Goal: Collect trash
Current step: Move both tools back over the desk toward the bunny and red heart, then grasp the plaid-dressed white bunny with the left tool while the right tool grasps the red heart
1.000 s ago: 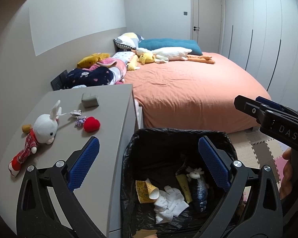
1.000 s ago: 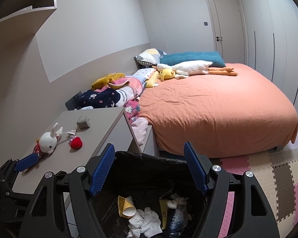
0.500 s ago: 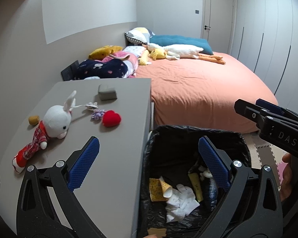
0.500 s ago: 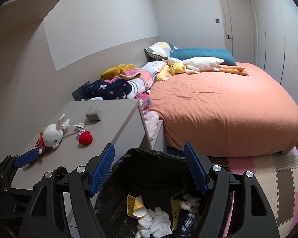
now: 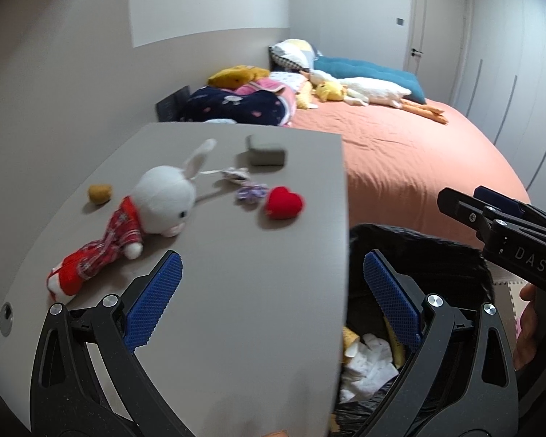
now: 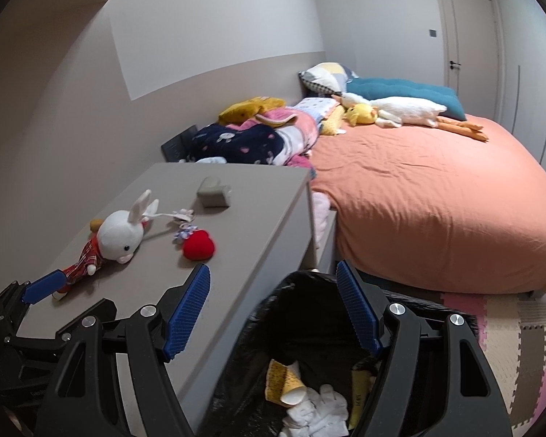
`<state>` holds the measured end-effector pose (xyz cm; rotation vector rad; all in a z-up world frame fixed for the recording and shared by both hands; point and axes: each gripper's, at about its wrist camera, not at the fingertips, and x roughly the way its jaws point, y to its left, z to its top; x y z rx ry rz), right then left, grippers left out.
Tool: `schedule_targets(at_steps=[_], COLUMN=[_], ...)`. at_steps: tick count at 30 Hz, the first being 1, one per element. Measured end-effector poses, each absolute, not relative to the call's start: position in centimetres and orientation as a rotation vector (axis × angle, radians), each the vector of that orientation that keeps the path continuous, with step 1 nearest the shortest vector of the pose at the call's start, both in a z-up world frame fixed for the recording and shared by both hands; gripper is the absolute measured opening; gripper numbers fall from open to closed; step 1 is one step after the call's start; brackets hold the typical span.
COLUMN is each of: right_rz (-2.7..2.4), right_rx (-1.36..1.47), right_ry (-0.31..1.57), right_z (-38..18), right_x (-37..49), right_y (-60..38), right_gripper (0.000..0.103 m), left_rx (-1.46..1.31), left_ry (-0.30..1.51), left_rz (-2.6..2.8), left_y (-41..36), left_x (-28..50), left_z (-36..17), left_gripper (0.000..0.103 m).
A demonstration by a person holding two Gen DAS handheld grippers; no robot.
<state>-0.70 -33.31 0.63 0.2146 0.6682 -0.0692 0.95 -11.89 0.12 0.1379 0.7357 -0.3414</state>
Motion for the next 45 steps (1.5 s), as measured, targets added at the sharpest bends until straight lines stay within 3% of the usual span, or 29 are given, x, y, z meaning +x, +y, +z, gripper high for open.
schedule_targets(at_steps=[24, 41, 44, 45], right_rz=[0.028, 0.008, -0.002, -0.005], right_rx=[0.167, 0.131, 0.101, 0.097], right_ry=[0.818, 0.874, 0.860, 0.857], right_z=[-4.7, -8.5, -8.7, -8.7], right_x=[9.4, 15.9, 16.0, 16.0], right_y=[-26.2, -24.8, -24.6, -24.5], right_gripper=[0.073, 0.072, 0.063, 0.060], left_rx=[0.034, 0.085, 0.091, 0.093], left_ry=[0.837, 0.921, 0.926, 0.926], left_rz=[-0.155, -0.134, -0.145, -0.144], left_y=[-1.3, 1.7, 1.8, 1.8], left_x=[8.4, 14.0, 14.3, 14.4], left_z=[-3.8, -7.4, -7.9, -7.9], left_gripper=[0.097, 0.097, 0.096, 0.091])
